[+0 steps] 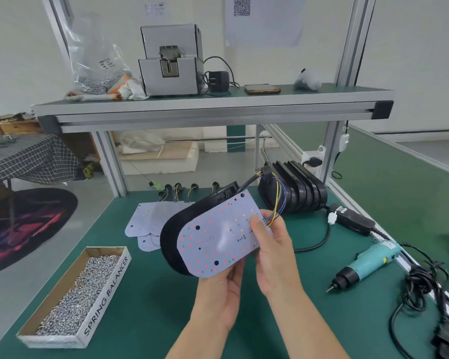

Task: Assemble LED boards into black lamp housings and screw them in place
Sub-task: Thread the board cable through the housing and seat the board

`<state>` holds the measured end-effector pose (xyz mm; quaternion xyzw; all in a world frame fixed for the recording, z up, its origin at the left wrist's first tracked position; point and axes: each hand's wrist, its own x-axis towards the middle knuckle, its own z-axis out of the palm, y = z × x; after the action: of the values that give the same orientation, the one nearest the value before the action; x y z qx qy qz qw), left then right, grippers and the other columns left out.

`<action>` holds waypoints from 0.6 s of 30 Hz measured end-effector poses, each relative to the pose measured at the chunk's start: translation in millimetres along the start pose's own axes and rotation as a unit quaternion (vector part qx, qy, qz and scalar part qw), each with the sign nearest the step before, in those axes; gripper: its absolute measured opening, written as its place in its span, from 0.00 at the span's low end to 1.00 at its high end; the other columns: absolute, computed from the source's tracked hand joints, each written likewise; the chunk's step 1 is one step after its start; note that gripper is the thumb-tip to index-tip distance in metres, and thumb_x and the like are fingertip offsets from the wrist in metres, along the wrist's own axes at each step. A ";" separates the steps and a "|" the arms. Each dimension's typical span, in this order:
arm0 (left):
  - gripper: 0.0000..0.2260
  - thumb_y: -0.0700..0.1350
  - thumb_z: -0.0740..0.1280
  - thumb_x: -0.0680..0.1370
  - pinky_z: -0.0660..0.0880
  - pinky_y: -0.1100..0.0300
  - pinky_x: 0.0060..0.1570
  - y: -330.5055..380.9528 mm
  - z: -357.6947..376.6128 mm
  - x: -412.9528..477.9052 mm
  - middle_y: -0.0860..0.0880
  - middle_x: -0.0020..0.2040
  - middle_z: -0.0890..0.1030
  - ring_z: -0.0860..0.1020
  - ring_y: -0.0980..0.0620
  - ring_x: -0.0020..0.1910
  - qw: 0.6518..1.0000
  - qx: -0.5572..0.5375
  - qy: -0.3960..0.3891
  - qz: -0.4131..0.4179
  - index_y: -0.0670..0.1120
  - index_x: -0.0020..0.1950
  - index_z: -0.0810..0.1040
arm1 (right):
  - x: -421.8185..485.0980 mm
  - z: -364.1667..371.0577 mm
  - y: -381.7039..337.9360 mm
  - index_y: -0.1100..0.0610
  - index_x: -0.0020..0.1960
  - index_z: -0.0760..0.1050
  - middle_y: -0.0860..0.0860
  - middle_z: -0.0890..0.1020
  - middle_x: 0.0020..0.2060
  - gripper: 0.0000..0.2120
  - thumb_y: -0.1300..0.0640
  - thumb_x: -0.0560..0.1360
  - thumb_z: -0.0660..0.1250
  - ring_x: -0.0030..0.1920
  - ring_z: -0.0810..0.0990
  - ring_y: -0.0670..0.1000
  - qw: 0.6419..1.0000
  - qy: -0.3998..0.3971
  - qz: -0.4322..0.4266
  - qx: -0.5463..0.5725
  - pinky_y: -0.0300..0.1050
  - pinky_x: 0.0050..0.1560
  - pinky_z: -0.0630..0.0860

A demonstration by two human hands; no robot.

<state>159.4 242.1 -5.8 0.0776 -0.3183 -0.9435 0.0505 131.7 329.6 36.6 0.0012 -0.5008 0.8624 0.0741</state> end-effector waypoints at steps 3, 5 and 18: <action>0.23 0.33 0.73 0.69 0.81 0.60 0.50 -2.4 -1.3 -4.8 0.42 0.61 0.83 0.83 0.47 0.59 1.000 0.008 -0.011 0.001 0.41 0.65 0.80 | 3.1 -1.0 3.2 0.58 0.50 0.76 0.51 0.82 0.41 0.01 0.62 0.80 0.68 0.39 0.78 0.48 0.999 0.015 -0.016 -0.024 0.37 0.38 0.76; 0.23 0.34 0.72 0.71 0.80 0.59 0.52 -5.2 -4.1 -7.6 0.41 0.62 0.82 0.82 0.45 0.61 1.000 0.015 -0.026 -0.002 0.40 0.66 0.78 | 7.0 -1.9 3.8 0.56 0.48 0.76 0.52 0.82 0.41 0.02 0.62 0.79 0.68 0.39 0.78 0.49 0.999 0.023 -0.009 -0.023 0.39 0.38 0.76; 0.21 0.28 0.69 0.71 0.82 0.58 0.49 -17.2 -16.6 -17.7 0.36 0.61 0.82 0.81 0.40 0.61 0.997 0.025 -0.008 -0.078 0.38 0.64 0.79 | 21.1 -17.1 19.1 0.59 0.45 0.73 0.45 0.79 0.33 0.06 0.62 0.79 0.68 0.33 0.74 0.45 0.991 0.060 -0.061 -0.099 0.36 0.32 0.72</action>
<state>178.9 248.4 -27.2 0.0962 -0.3347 -0.9370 -0.0280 109.6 337.7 13.1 -0.0276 -0.5770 0.8012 0.1563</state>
